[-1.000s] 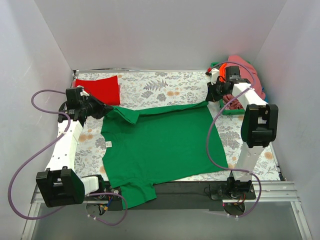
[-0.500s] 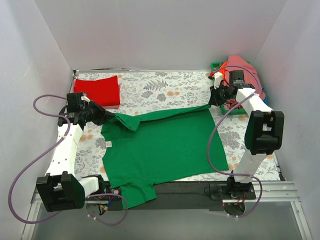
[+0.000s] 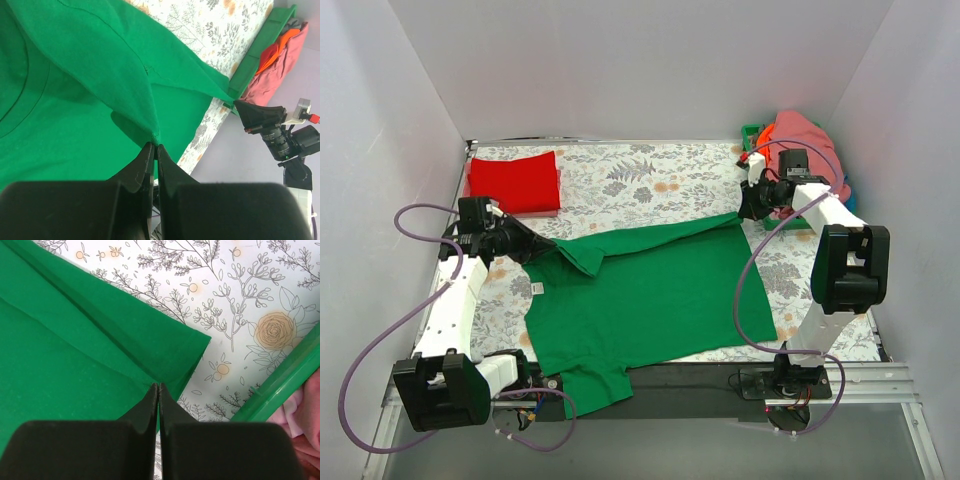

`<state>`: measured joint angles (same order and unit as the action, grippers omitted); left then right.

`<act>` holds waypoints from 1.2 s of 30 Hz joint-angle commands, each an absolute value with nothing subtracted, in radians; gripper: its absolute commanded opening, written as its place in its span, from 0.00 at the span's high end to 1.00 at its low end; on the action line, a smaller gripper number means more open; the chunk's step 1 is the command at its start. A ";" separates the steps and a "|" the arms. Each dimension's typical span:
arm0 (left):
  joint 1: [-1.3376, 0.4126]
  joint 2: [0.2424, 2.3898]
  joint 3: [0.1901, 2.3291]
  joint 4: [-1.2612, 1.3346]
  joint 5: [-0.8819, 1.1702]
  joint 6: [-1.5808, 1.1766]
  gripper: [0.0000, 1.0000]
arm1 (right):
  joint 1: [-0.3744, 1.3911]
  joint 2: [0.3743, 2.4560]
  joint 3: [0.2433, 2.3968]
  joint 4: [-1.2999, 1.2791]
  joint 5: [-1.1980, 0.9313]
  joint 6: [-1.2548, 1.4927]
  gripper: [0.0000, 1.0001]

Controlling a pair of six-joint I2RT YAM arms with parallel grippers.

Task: Fold and stack the t-shirts
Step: Fold the tshirt

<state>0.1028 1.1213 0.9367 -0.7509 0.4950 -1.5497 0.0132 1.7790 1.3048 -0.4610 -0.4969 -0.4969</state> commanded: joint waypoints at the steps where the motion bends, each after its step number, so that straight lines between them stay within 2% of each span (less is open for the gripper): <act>1: 0.101 1.086 0.931 -0.782 0.528 -1.563 1.00 | -0.015 1.741 1.290 -0.423 -0.492 -0.506 0.99; 27: 0.090 1.002 0.749 -0.790 0.483 -1.551 1.00 | -0.018 1.747 1.244 -0.448 -0.503 -0.577 0.99; 36: 0.087 1.000 0.750 -0.804 0.483 -1.532 1.00 | -0.018 1.766 1.223 -0.471 -0.477 -0.621 0.99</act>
